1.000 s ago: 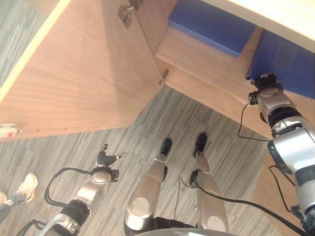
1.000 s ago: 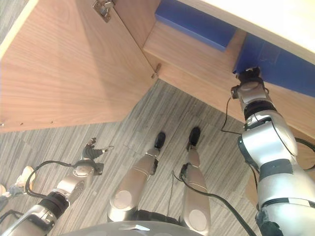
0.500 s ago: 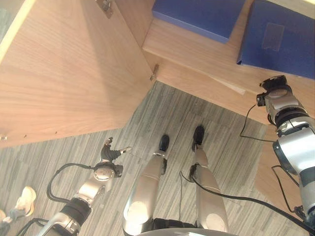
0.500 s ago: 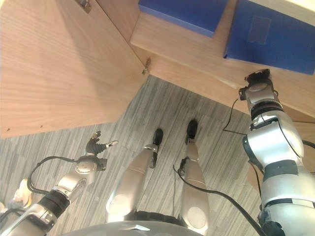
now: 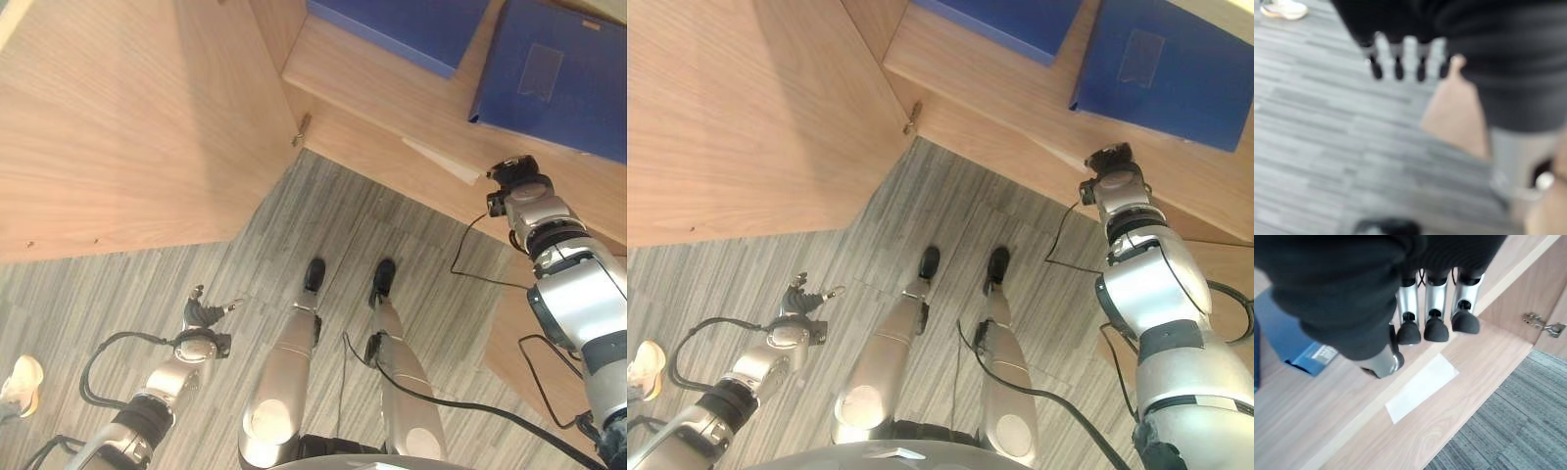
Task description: Put the empty folder in the office cabinet
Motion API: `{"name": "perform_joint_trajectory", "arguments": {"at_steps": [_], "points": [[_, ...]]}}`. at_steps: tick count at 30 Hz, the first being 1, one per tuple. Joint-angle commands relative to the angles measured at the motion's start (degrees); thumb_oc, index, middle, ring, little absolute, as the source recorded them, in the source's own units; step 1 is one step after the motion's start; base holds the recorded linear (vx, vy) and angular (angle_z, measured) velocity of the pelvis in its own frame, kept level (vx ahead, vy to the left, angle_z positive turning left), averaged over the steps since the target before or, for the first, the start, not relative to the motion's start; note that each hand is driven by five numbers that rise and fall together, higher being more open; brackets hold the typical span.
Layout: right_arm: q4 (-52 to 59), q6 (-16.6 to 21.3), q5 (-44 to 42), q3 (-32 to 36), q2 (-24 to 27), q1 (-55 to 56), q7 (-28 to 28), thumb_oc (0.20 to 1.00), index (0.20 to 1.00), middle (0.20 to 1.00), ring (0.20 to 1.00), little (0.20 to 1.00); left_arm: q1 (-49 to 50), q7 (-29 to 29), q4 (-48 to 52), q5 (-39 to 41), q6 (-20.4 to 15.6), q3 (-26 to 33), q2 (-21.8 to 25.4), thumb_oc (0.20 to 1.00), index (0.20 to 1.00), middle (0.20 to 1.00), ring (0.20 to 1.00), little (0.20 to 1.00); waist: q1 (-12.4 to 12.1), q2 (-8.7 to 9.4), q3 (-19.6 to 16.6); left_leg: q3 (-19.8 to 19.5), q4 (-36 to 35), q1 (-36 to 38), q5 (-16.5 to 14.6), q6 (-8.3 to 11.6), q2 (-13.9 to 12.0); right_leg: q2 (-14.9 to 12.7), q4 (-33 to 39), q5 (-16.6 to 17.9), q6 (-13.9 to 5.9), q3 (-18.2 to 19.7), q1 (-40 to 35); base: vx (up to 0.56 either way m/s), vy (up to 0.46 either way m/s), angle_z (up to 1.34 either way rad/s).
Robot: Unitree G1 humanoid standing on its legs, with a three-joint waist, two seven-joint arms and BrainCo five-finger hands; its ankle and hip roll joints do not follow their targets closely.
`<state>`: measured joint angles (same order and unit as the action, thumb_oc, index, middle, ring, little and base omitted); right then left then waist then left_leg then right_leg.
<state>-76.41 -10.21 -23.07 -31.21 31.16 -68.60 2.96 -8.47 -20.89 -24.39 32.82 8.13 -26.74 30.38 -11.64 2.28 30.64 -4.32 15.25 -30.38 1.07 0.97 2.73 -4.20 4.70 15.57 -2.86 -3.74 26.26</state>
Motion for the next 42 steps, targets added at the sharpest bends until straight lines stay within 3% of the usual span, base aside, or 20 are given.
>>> {"name": "perform_joint_trajectory", "arguments": {"at_steps": [1, 16, 21, 26, 31, 36, 42], "points": [[-1.33, 0.08, 0.99, -3.79, 4.28, -1.8, 1.56, 0.2, 0.2, 0.2, 0.2, 0.2, 3.52, -0.35, 3.09, -0.58, -1.24, 0.68, 2.08, 1.0, 1.0, 1.0, 1.0, 1.0, -0.7, -2.71, -0.84, -3.55, -1.24, 3.91, -5.07, 2.26, -2.91, -1.94, 0.3, -9.48, -4.2, -0.79, -3.64, 0.08, -0.013, 0.09], [-1.76, -0.65, 2.0, -3.97, 5.36, -3.07, -1.59, 0.2, 0.2, 0.2, 0.2, 0.2, 4.07, 1.16, 5.05, -1.31, -1.11, 0.68, 2.23, 1.0, 1.0, 1.0, 1.0, 1.0, -1.35, -4.22, -0.84, -4.08, -5.11, 5.83, -2.43, 3.23, -3.08, -2.19, 0.3, -9.56, -4.04, -1.94, -4.84, 0.03, -0.002, 0.02], [-0.61, -1.42, 1.48, -5.76, 1.3, -6.37, -5.06, 0.2, 0.2, 0.2, 0.2, 0.2, 4.05, 1.72, 4.98, -1.17, -2.18, 0.89, 1.98, 1.0, 1.0, 1.0, 1.0, 1.0, -2.54, -5.34, -0.84, -4.38, -7.96, 6.57, -0.61, 3.6, -3.06, -2.19, 0.3, -9.47, -4.03, -2.49, -5.17, 0.02, -0.015, 0.06], [-0.2, -3.46, 0.49, -6.92, -1.77, -9.37, -4.88, 0.2, 0.2, 0.2, 0.2, 0.2, 3.87, 1.89, 6.35, -0.87, -2.5, 1.44, 1.99, 1.0, 1.0, 1.0, 1.0, 1.0, -3.5, -6.28, -0.84, -4.49, -10.71, 7.19, 1.25, 4.0, -3.26, -2.18, 0.3, -9.26, -3.84, -2.98, -5.13, 0.0, 0.0, 0.01], [-0.08, -2.62, 0.2, -6.76, -2.72, -10.35, -4.88, 0.2, 0.2, 0.2, 0.2, 0.2, 4.32, 2.51, 8.14, -1.11, -1.9, 1.79, 2.04, 1.0, 1.0, 1.0, 1.0, 1.0, -3.73, -6.99, -0.84, -4.57, -10.76, 7.18, 1.58, 4.27, -3.32, -2.36, 0.3, -9.3, -3.62, -3.28, -5.04, 0.0, 0.011, 0.06], [-0.32, -4.97, -0.18, -6.5, -3.32, -10.43, -1.21, 0.2, 0.2, 0.2, 0.2, 0.2, 4.79, 3.83, 8.88, -2.03, -1.93, 1.76, 2.03, 1.0, 1.0, 1.0, 1.0, 1.0, -3.87, -7.4, -0.84, -4.1, -10.9, 7.55, 1.59, 4.51, -3.47, -2.73, 0.3, -9.22, -3.56, -3.85, -5.35, 0.0, 0.0, 0.02], [-2.66, -6.7, -4.14, -3.64, 1.4, -10.0, 9.06, 0.2, 0.2, 0.2, 0.2, 0.2, 5.69, 3.67, 9.47, -2.09, -2.13, 1.82, 1.75, 1.0, 1.0, 1.0, 1.0, 1.0, -2.98, -7.6, -0.84, -3.27, -10.28, 7.71, 1.01, 4.49, -3.38, -2.64, 0.3, -9.41, -3.67, -3.32, -5.33, 0.0, 0.009, 0.01]]}}
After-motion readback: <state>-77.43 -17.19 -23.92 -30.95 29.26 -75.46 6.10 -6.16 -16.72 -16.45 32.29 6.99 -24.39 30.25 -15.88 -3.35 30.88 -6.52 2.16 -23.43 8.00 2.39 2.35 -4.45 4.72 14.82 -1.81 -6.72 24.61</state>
